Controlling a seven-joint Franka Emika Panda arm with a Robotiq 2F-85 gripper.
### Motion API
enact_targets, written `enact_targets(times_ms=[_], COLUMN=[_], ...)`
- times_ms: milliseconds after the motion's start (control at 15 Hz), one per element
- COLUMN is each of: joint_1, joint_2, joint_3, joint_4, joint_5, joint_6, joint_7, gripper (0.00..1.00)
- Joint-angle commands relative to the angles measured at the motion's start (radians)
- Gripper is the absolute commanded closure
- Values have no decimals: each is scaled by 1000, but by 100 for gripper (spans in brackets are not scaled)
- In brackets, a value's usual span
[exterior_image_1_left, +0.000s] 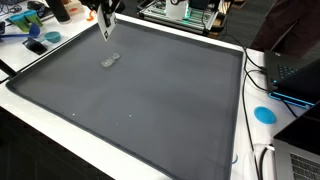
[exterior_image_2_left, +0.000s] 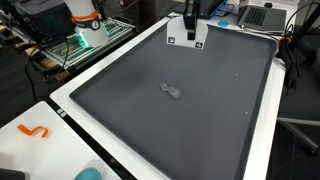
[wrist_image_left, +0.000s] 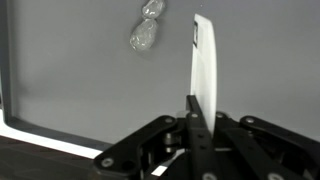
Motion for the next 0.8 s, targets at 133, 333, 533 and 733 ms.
enact_targets(times_ms=[133,333,533,733], joint_1=[-20,-21,-19,-17], joint_2=[-44,-44,-33,-23], joint_3=[16,16,12,10], joint_4=[-9,15,54,92], joint_5=[-13,4,9,-3], joint_6=[-11,-30,-63,-97], joint_7=[-309,-462,-526,-563], gripper=[99,99,99,99])
